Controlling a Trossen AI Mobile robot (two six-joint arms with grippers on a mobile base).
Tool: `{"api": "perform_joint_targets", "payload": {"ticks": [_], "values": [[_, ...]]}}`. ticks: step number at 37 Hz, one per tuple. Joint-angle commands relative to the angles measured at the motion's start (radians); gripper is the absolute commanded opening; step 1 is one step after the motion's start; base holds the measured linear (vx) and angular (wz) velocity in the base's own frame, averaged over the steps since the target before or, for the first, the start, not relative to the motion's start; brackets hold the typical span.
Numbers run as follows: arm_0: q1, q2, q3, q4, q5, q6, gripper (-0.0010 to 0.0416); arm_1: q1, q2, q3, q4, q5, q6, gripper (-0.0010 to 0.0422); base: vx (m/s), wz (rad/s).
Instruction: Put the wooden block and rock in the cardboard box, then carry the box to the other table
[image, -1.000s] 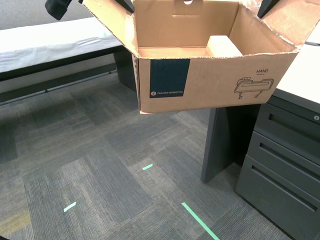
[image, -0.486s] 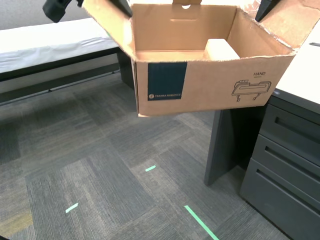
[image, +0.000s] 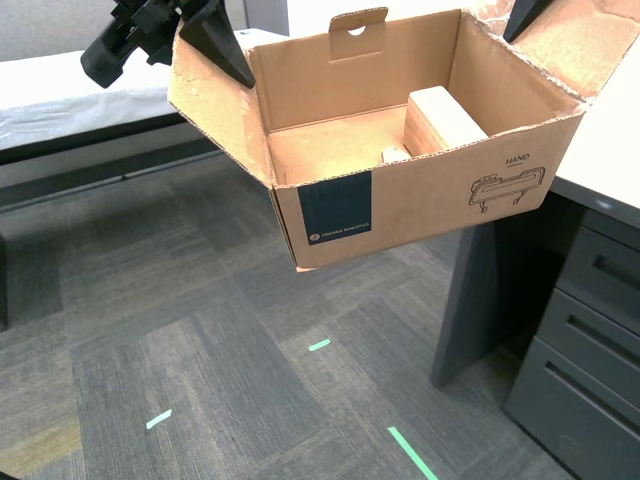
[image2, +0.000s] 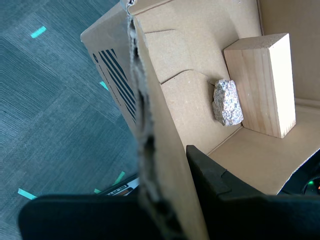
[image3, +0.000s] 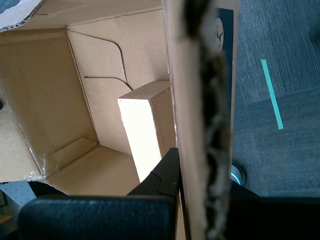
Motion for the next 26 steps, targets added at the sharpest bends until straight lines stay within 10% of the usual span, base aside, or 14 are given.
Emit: {"api": "perform_joint_targets", "payload": {"ticks": [1, 26], "values": [[-0.001, 0.000, 0.001, 0.010, 0.002, 0.004, -0.0001, 0.000, 0.000, 0.000, -0.005, 0.002, 0.006, -0.0001, 0.123, 0.037], [0.000, 0.018, 0.001, 0.017, 0.004, -0.005, -0.0001, -0.001, 0.000, 0.000, 0.045, 0.035, -0.192, -0.0001, 0.121, -0.012]]}}
